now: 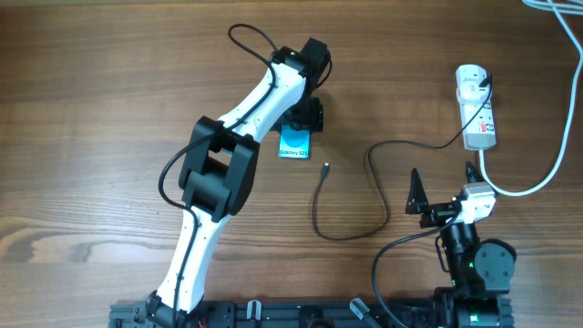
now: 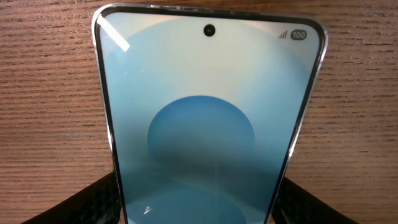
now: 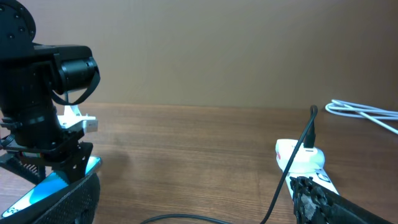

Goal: Plug charger to phone and switch on socket

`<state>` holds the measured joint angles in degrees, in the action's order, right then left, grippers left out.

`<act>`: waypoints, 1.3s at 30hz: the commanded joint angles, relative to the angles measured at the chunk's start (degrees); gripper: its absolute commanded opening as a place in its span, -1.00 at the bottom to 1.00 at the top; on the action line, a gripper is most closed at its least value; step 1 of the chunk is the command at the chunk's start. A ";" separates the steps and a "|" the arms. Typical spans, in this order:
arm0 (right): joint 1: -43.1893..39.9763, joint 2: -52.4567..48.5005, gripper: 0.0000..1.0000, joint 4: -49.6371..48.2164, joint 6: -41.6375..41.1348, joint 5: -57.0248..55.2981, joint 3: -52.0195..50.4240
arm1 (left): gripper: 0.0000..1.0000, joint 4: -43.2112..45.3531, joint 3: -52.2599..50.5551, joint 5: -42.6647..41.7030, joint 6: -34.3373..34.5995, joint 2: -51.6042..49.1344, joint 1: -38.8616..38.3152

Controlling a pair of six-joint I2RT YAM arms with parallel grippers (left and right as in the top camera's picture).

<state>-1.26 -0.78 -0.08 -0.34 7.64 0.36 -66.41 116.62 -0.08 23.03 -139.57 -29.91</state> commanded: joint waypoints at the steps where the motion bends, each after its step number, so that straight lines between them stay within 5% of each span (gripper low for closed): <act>1: 0.33 0.35 1.00 -0.31 0.35 -0.37 -0.07 | 0.56 -0.52 -0.35 -0.74 -0.04 1.64 -0.20; 11: 0.33 0.35 1.00 -0.31 0.33 -0.37 -0.07 | 0.57 -4.70 -0.35 -1.90 0.00 12.74 -0.20; 19: 0.33 0.35 1.00 -0.31 0.33 -0.37 -0.07 | 0.63 -9.07 -0.35 -20.24 -0.04 24.11 3.43; 22: 0.33 0.35 1.00 -0.31 0.33 -0.37 -0.07 | 0.99 -8.90 -0.37 -16.87 0.02 24.37 4.17; 28: 0.33 0.35 1.00 -0.31 0.35 -0.37 -0.07 | 1.00 -8.13 -0.37 0.79 10.71 18.53 -1.70; 39: 0.33 0.35 0.99 -0.31 0.33 -0.37 -0.07 | 1.00 -2.45 -0.37 4.26 5.68 5.60 -1.95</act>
<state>-1.26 -0.78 -0.08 -0.34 7.64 0.36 -69.12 116.29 1.93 30.28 -131.98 -32.84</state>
